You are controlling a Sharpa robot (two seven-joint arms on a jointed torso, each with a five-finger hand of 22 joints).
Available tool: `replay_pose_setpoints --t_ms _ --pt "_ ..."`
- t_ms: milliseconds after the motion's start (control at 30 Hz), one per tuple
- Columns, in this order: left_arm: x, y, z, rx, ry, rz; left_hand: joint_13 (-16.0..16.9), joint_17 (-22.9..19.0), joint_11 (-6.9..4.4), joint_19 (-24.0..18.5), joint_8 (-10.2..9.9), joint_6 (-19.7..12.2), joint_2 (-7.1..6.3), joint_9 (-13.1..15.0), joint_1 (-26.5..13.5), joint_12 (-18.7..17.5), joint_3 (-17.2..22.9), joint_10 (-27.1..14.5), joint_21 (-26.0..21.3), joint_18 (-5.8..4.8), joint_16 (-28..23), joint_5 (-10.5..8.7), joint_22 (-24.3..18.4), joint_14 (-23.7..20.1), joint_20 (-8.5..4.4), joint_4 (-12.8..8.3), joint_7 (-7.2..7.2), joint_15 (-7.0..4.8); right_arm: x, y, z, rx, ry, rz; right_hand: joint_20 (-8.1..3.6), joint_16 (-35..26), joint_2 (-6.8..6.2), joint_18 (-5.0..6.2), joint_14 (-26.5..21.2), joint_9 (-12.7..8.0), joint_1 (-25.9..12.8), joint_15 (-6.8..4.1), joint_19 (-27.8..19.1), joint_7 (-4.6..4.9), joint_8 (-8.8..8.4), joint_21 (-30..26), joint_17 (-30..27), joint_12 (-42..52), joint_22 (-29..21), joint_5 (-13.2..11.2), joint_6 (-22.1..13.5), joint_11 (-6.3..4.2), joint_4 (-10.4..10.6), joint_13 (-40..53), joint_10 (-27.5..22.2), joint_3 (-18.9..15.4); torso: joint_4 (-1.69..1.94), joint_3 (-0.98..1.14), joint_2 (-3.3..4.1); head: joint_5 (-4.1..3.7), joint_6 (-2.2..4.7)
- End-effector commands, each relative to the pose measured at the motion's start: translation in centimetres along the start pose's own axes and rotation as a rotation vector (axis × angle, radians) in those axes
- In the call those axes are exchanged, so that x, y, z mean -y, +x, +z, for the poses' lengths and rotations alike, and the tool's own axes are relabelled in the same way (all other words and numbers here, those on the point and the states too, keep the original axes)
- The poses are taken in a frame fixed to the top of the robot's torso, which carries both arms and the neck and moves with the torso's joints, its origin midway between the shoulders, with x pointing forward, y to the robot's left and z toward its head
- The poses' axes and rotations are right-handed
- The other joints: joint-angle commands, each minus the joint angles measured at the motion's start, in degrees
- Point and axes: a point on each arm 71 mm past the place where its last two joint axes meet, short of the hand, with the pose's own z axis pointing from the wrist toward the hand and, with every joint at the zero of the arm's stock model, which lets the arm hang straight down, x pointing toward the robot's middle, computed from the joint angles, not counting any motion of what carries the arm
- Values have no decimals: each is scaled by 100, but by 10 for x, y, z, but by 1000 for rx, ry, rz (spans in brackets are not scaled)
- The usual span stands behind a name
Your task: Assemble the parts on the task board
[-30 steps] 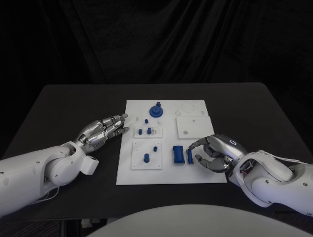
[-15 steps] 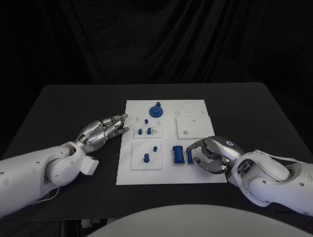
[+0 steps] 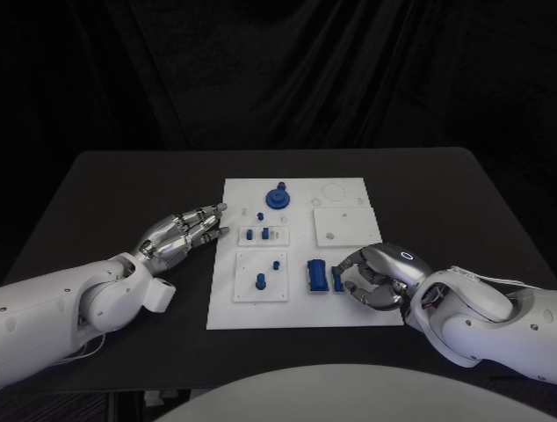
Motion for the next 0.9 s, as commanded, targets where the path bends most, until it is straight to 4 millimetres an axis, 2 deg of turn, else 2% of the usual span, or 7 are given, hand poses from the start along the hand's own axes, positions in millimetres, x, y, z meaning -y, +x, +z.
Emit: replay_pose_setpoints --t_ms 33,133,367,567,700,767,900 --pt "0 1 0 -4 15 -9 8 7 18 27 19 -12 -10 6 43 15 30 -3 34 59 17 1 -6 -1 0 -5 14 22 0 2 -1 -11 10 -5 38 17 2 -57 615 -13 -53 30 346 -24 -31 -32 1509 15 1342 -28 -20 -1 -14 1510 618 32 -6 2 2 9 0" --pt "0 1 0 -3 15 -9 8 7 18 27 19 -12 -10 6 43 15 30 -3 34 59 17 1 -6 -1 0 -5 14 22 -1 1 -1 1 0 -2 28 17 5 -54 615 -18 -76 4 342 -57 -36 -39 1509 15 1340 -64 -15 -38 -38 1510 618 48 -8 3 3 5 0" --pt "0 1 0 -4 15 -10 8 6 20 25 20 -14 -16 6 38 15 39 -3 33 59 16 -4 -15 -4 -2 0 14 21 -2 -2 -1 35 -21 6 -137 17 38 -47 615 -77 -165 -194 330 -342 -123 -63 1509 15 1332 -365 -108 -275 -139 1510 618 103 -2 6 6 -1 0" --pt "1 1 -1 5 29 -5 11 7 20 25 27 16 -20 13 42 30 53 6 33 59 17 15 -17 -2 -4 -2 13 17 -5 -7 -3 86 -46 21 -180 17 57 -47 615 -95 -225 -226 328 -352 -133 -70 1509 15 1330 -544 -104 -296 -120 1510 618 87 -7 2 3 33 0" --pt "3 0 -3 21 55 4 20 9 43 25 59 119 -58 34 77 88 102 53 33 62 22 79 -29 6 -19 -27 29 -2 -7 -14 -7 145 -66 57 -182 17 88 -55 615 -89 -292 -212 342 -298 -92 -50 1509 15 1339 -752 -8 -267 -63 1510 618 40 -6 1 3 39 0" --pt "5 1 -5 33 76 10 27 12 49 24 84 205 -96 51 84 135 117 97 33 61 26 97 -38 15 -36 -23 37 -12 -8 -24 -8 207 -85 83 -150 17 136 -61 615 -50 -412 -158 353 -210 7 -35 1509 15 1344 -1031 190 -197 60 1510 618 -73 -8 2 4 38 0" --pt "9 2 -8 52 113 21 38 14 34 -20 127 370 -158 78 95 231 150 195 12 48 32 152 -105 25 -121 23 26 -69 -9 -43 -6 305 -115 121 -39 -40 214 -30 586 76 -589 -16 285 -156 233 -162 1382 15 1299 -1183 631 -31 307 1510 618 -348 -2 5 4 37 0"
